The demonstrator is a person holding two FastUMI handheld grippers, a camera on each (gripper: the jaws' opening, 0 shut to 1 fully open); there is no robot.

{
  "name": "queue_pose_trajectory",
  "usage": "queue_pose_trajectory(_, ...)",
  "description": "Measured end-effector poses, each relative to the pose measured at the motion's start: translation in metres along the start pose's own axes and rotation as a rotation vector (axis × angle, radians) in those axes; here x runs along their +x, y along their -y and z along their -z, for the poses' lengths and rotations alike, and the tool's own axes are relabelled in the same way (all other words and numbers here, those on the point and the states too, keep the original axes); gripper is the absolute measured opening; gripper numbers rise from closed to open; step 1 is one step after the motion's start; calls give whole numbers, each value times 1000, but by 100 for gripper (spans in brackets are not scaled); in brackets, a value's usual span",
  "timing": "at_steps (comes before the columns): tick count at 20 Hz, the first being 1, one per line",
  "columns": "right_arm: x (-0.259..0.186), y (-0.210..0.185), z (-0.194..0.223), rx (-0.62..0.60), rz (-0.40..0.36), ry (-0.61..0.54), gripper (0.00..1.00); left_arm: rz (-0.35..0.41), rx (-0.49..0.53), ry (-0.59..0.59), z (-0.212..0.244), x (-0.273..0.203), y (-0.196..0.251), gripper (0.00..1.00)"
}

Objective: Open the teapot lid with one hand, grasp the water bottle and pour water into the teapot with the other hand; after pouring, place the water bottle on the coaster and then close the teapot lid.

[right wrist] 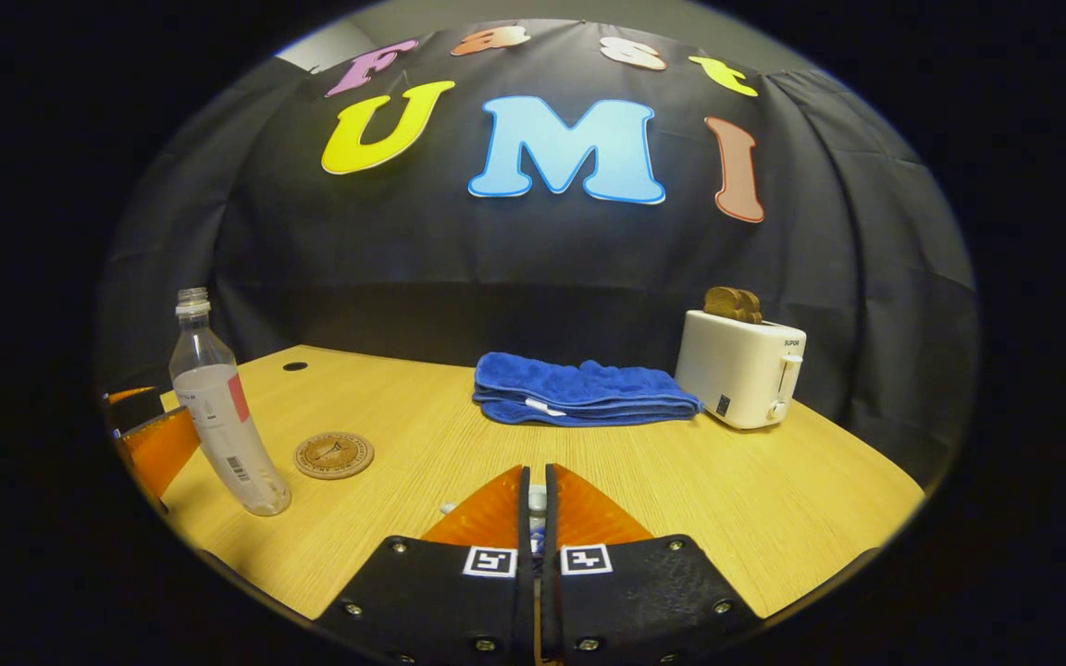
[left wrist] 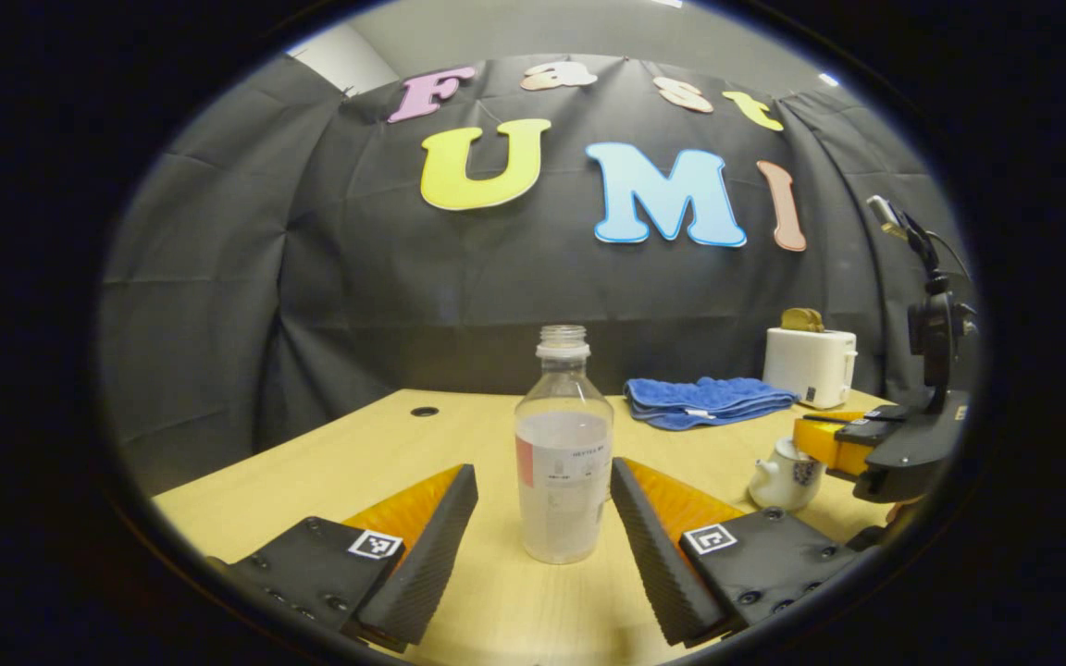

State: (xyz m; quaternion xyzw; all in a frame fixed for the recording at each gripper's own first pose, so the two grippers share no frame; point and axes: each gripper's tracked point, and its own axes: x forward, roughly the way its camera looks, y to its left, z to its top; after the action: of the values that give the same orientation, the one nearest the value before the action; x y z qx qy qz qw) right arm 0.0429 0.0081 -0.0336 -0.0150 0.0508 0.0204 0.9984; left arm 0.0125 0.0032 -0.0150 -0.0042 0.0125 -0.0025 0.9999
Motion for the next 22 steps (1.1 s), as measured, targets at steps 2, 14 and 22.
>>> queue_pose_trajectory(2, 0, 1, 1, 6, -3, -4, 3, -1, 6, 0, 0, 1, 0, 100)
queue_pose_trajectory(14, -14, 2, -28, 90, -32, 54, 3, 9, 48, -29, 10, 21, 8, 100)
queue_pose_trajectory(22, -35, 8, -52, 90, -37, 121, 3, 2, 98, -69, 23, 46, 14, 100)
